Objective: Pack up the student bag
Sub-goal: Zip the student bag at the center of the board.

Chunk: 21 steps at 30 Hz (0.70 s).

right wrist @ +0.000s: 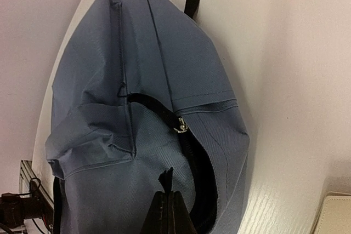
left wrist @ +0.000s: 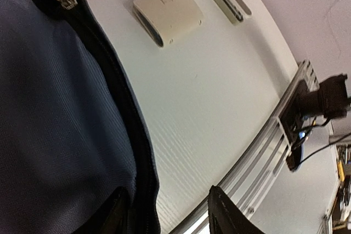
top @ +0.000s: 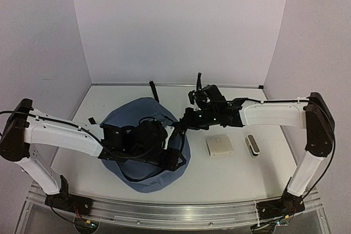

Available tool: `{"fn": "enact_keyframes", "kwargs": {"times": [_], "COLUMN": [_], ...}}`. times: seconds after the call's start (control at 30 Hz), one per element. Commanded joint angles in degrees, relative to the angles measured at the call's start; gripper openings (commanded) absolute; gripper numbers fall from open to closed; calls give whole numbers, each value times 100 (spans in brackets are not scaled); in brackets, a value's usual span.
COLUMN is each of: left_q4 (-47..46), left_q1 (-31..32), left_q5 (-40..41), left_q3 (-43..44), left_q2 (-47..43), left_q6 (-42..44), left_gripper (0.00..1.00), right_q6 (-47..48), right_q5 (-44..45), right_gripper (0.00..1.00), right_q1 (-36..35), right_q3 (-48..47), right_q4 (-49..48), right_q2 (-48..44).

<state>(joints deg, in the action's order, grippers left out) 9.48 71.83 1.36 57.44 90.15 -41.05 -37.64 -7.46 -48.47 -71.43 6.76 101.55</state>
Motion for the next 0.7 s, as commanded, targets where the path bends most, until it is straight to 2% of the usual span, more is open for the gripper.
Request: {"fn": "enact_keyframes", "kwargs": {"times": [0.0, 0.1, 0.27, 0.6, 0.67], "left_q4": [-44, -177, 99, -191, -157], "left_q1": [-135, -238, -270, -271, -273], "left_q5": [893, 1022, 1377, 1279, 1283], "left_q3": [280, 326, 746, 1100, 1168], "left_q2": [-55, 19, 349, 825, 937], "left_q6": [-649, -705, -628, -518, -522], "left_gripper": [52, 53, 51, 54, 47], "right_q6": [-132, -179, -208, -226, -232], "right_q5": [82, 81, 112, 210, 228], "right_gripper": [0, 0, 0, 0, 0], "right_q1": [-24, -72, -122, -135, -135], "right_q3": [128, 176, 273, 357, 357], "right_q4": [-508, -523, -522, -526, -522], "right_q2": [-465, -566, -704, -777, -777]}}
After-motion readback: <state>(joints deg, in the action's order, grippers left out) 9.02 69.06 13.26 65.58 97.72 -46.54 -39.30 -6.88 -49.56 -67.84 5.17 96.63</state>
